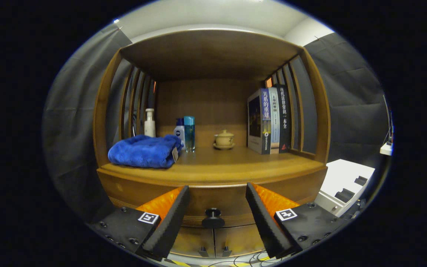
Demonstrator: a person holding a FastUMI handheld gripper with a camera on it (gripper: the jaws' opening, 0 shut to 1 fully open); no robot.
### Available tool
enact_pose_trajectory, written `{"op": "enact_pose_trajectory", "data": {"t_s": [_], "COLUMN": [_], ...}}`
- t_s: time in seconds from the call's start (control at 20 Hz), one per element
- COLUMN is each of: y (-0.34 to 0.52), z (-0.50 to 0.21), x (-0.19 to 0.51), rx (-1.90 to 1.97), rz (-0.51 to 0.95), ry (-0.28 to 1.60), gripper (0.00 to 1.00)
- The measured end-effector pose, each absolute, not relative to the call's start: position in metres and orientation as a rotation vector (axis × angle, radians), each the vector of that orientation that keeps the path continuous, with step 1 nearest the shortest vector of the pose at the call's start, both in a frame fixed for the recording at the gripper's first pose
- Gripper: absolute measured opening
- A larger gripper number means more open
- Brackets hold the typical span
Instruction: Pull open the drawer, take out the items inside it, and place them on the countertop above the cabinet.
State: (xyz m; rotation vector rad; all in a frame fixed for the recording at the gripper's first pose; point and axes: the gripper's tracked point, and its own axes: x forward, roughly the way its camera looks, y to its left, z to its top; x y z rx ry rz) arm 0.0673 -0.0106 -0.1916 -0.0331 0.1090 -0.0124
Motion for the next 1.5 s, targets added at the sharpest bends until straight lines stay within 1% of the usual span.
{"op": "enact_pose_trajectory", "data": {"t_s": [0.4, 0.65, 0.75, 0.95, 1.05, 1.1, 1.25, 1.5], "y": [-0.016, -0.016, -0.013, -0.014, -0.015, -0.016, -0.016, -0.017], "z": [-0.246, -0.265, -0.264, -0.264, -0.264, -0.268, -0.268, -0.267], "x": [0.082, 0.087, 0.090, 0.089, 0.088, 0.089, 0.084, 0.051], "rx": [0.044, 0.086, 0.116, 0.057, 0.097, 0.103, 0.046, 0.048], "rz": [-0.011, -0.002, -0.002, -0.005, -0.017, -0.021, -0.032, -0.037], "ry": [0.203, 0.244, 0.229, 0.222, 0.249, 0.260, 0.279, 0.276], "gripper": [0.99, 0.76, 0.66, 0.47, 0.43, 0.38, 0.38, 0.38]}}
